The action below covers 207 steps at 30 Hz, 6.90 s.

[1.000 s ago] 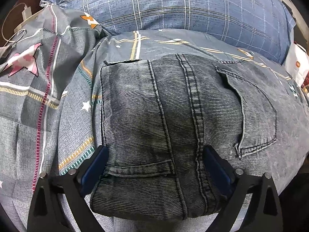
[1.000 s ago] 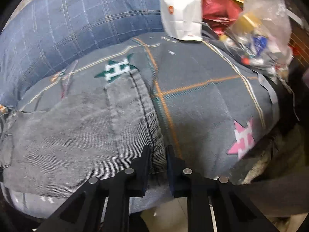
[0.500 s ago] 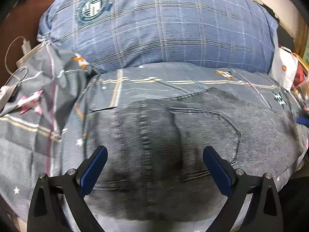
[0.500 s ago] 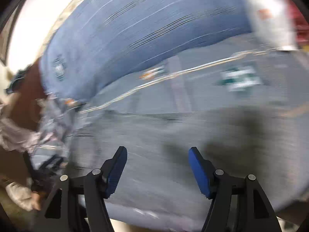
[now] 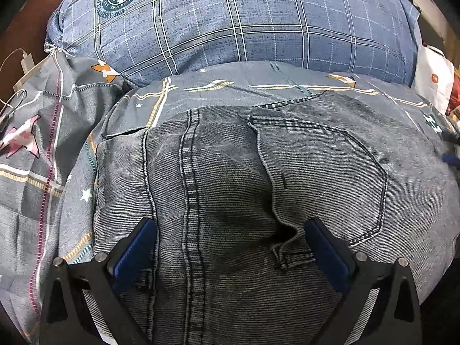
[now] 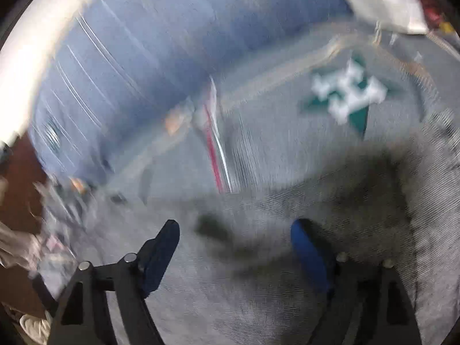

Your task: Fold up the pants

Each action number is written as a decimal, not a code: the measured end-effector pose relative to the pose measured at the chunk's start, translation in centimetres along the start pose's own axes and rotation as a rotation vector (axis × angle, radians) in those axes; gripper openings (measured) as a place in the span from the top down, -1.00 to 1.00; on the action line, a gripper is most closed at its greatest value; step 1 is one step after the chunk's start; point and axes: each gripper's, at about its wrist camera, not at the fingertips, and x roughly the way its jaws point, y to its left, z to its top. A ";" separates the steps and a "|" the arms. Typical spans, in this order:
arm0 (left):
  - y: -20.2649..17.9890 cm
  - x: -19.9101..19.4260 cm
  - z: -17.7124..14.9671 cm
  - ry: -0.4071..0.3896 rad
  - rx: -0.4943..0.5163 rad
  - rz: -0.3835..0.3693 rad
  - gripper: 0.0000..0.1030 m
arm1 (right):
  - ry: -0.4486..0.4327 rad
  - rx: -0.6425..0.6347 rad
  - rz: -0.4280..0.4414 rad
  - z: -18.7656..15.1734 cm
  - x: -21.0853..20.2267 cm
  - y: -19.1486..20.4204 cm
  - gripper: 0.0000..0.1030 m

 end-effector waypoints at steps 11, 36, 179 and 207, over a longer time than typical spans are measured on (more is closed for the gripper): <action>-4.7 -5.0 2.1 -0.096 -0.012 -0.136 -0.99 | -0.087 0.347 0.175 -8.4 -11.9 -10.8 -0.59; -25.7 2.1 4.4 0.106 0.259 -0.104 -1.00 | -0.047 0.535 0.118 -7.8 -7.9 -17.3 -0.07; -8.8 -6.3 -0.3 -0.360 0.078 -0.138 -1.00 | -0.125 0.122 0.420 -14.2 -7.9 2.2 -0.68; -7.4 -7.9 -0.5 -0.409 0.029 -0.139 -1.00 | -0.109 0.129 0.446 -14.4 -7.8 1.9 -0.71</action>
